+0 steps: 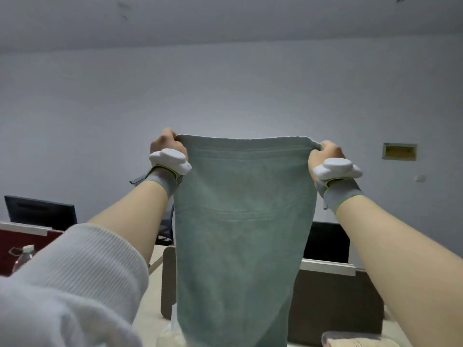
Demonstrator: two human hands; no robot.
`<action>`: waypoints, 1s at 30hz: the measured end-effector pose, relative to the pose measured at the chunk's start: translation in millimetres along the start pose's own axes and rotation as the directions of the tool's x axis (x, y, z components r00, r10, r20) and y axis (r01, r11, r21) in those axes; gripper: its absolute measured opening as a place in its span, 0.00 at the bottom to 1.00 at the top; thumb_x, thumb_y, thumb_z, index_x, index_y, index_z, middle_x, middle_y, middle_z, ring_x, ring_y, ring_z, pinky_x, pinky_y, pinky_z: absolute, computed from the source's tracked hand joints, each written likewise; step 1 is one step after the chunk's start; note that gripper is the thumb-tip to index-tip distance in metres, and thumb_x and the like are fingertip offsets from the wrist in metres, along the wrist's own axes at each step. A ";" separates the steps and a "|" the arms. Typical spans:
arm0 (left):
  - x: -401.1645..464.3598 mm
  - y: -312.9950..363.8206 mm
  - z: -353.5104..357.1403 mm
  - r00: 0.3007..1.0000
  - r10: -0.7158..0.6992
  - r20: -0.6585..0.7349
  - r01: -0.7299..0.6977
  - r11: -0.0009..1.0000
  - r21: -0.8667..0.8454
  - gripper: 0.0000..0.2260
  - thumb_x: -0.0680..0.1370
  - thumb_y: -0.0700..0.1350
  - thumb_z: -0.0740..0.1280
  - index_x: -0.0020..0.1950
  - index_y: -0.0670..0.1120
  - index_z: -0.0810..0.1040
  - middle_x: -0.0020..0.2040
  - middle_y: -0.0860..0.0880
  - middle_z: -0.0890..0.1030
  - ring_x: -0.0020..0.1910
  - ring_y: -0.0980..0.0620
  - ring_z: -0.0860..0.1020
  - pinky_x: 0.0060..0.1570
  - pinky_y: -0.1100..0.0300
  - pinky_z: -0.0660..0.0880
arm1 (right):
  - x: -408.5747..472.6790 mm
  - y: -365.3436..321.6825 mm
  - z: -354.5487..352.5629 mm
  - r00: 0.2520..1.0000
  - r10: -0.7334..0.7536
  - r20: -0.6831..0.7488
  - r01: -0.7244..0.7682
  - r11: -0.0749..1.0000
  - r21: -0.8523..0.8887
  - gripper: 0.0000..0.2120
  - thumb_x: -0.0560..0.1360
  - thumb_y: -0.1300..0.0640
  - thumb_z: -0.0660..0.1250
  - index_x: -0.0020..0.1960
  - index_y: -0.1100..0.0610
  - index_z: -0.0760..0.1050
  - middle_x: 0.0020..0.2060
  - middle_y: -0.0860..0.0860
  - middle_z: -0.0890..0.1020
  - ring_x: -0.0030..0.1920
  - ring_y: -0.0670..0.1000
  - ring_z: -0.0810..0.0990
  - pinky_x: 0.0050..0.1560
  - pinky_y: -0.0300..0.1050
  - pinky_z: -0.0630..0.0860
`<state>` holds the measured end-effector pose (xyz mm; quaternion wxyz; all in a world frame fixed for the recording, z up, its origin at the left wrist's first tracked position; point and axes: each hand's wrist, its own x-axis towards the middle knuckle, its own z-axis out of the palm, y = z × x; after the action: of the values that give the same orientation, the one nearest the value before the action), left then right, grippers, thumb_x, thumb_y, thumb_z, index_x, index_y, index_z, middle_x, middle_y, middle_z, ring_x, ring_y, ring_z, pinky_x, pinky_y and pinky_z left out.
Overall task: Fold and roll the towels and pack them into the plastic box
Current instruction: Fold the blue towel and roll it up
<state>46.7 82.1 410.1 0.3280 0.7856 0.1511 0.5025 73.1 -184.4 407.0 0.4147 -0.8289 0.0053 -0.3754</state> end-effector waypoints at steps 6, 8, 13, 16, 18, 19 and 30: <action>20.4 47.4 -35.8 0.983 0.136 -0.125 -0.143 0.988 -0.053 0.14 0.78 0.35 0.54 0.60 0.35 0.73 0.61 0.34 0.75 0.61 0.37 0.73 0.56 0.54 0.69 | 12.1 -45.6 -46.1 0.986 -0.067 -0.151 0.080 0.993 0.086 0.15 0.79 0.62 0.53 0.61 0.62 0.73 0.63 0.61 0.73 0.61 0.62 0.73 0.62 0.47 0.68; 22.9 54.8 -41.3 0.974 0.162 -0.158 -0.173 0.983 -0.057 0.14 0.79 0.35 0.54 0.60 0.35 0.73 0.61 0.34 0.75 0.61 0.37 0.73 0.56 0.54 0.69 | 11.5 -54.4 -53.8 0.978 -0.100 -0.182 0.116 0.990 0.081 0.15 0.79 0.62 0.53 0.61 0.62 0.73 0.64 0.61 0.72 0.61 0.61 0.73 0.61 0.46 0.67; 23.3 66.5 -48.4 0.964 0.170 -0.203 -0.187 0.980 -0.069 0.13 0.79 0.35 0.54 0.60 0.35 0.71 0.61 0.34 0.72 0.59 0.37 0.73 0.56 0.52 0.69 | 14.6 -66.1 -62.1 0.959 -0.147 -0.244 0.162 0.986 0.040 0.15 0.79 0.62 0.53 0.61 0.63 0.72 0.63 0.62 0.71 0.62 0.63 0.72 0.61 0.48 0.67; 22.5 65.2 -41.4 0.968 0.178 -0.179 -0.191 0.980 -0.059 0.13 0.78 0.35 0.55 0.60 0.35 0.70 0.62 0.35 0.69 0.59 0.36 0.73 0.58 0.51 0.70 | 18.1 -64.3 -53.4 0.950 -0.186 -0.249 0.183 0.983 -0.035 0.15 0.79 0.63 0.53 0.61 0.64 0.72 0.62 0.63 0.71 0.62 0.65 0.72 0.61 0.50 0.68; 22.0 59.3 -31.2 0.969 0.193 -0.152 -0.201 0.979 -0.035 0.12 0.78 0.36 0.55 0.60 0.35 0.71 0.62 0.35 0.67 0.59 0.35 0.72 0.59 0.50 0.69 | 20.3 -58.6 -44.3 0.943 -0.216 -0.255 0.196 0.975 -0.103 0.15 0.78 0.64 0.53 0.60 0.63 0.72 0.61 0.63 0.72 0.61 0.64 0.72 0.61 0.51 0.69; 22.2 55.4 -24.2 0.970 0.198 -0.140 -0.203 0.979 -0.022 0.12 0.79 0.37 0.56 0.59 0.35 0.72 0.62 0.35 0.67 0.59 0.34 0.71 0.60 0.50 0.69 | 22.4 -54.5 -38.7 0.939 -0.227 -0.258 0.198 0.971 -0.133 0.15 0.77 0.65 0.53 0.60 0.63 0.72 0.61 0.62 0.73 0.61 0.64 0.72 0.60 0.51 0.70; 21.1 -10.8 82.4 0.991 0.008 0.136 -0.028 0.989 0.147 0.15 0.80 0.39 0.56 0.65 0.36 0.70 0.67 0.34 0.67 0.66 0.36 0.68 0.64 0.48 0.66 | 60.2 30.2 52.5 0.986 -0.154 0.060 0.165 0.908 -0.385 0.15 0.75 0.67 0.55 0.57 0.63 0.76 0.59 0.61 0.76 0.61 0.63 0.72 0.59 0.50 0.72</action>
<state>130.4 72.1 394.5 0.2735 0.8412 0.1585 0.4387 158.4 -187.7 403.7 0.2099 -0.8975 0.0060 -0.3878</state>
